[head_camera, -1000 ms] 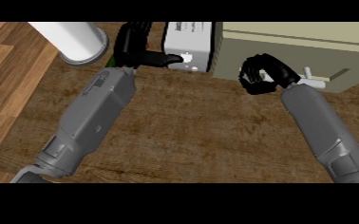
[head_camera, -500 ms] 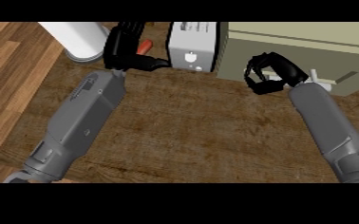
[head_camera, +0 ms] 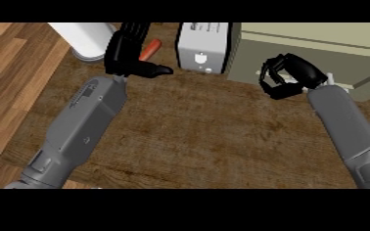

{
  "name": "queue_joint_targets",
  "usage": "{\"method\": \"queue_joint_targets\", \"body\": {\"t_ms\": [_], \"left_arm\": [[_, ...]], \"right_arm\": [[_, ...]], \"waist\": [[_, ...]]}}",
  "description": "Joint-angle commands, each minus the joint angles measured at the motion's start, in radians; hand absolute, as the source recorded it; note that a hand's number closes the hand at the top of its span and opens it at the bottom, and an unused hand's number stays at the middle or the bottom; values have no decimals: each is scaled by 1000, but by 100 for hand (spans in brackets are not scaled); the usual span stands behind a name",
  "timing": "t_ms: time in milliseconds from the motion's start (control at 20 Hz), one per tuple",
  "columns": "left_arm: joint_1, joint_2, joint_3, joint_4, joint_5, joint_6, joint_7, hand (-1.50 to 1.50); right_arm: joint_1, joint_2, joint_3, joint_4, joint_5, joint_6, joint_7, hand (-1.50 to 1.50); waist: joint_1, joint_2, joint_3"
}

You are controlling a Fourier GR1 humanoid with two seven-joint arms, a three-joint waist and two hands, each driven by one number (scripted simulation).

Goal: Pick up the cup, place it into the drawer and close the drawer

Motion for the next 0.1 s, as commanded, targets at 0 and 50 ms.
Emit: {"method": "queue_joint_targets", "body": {"t_ms": [0, 50], "left_arm": [[11, 3, 1, -15, 7, -12, 5, -150], [16, 11, -3, -15, 1, -14, 5, -150]], "right_arm": [[-173, -123, -89, 29, 7, -116, 72, 150], [-170, -117, -84, 26, 9, -119, 79, 150]], "waist": [[31, 8, -17], [37, 9, -17]]}}
